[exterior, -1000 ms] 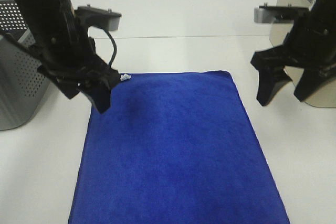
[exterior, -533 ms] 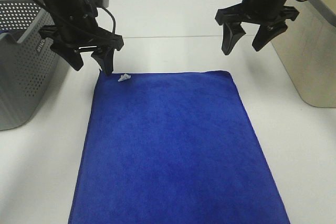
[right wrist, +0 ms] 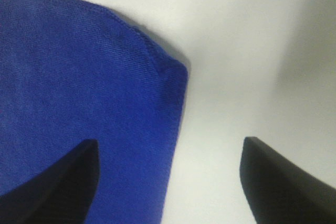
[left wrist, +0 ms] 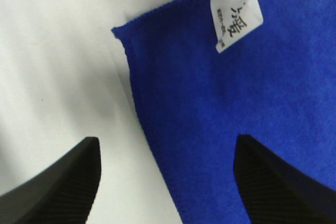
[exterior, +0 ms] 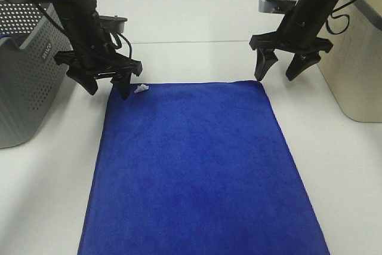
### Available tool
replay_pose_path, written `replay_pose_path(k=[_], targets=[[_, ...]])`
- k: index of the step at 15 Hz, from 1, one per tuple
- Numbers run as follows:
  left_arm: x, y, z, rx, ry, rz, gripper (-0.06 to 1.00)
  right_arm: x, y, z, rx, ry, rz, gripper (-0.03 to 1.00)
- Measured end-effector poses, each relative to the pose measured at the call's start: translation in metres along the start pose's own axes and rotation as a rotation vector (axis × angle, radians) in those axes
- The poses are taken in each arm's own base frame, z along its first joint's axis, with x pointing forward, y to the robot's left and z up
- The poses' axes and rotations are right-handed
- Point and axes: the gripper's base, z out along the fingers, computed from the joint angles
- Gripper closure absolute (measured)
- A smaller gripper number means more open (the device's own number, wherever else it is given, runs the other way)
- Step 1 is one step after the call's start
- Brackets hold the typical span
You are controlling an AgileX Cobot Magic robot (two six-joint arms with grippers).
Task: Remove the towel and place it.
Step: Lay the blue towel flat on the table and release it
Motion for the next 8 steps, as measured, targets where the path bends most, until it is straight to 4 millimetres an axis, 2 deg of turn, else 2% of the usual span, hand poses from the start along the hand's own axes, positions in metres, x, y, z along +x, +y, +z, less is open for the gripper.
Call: replay_pose_path(k=[3, 8], targets=[[-0.004, 0.001, 0.011, 0.0, -0.034, -0.038, 0.27, -0.001, -0.003, 0.023, -0.029, 0.01, 0.021, 0.24], [-0.007, 0.012, 0.027, 0.016, -0.043, -0.086, 0.27, -0.003, -0.006, 0.039, -0.028, -0.012, 0.026, 0.24]])
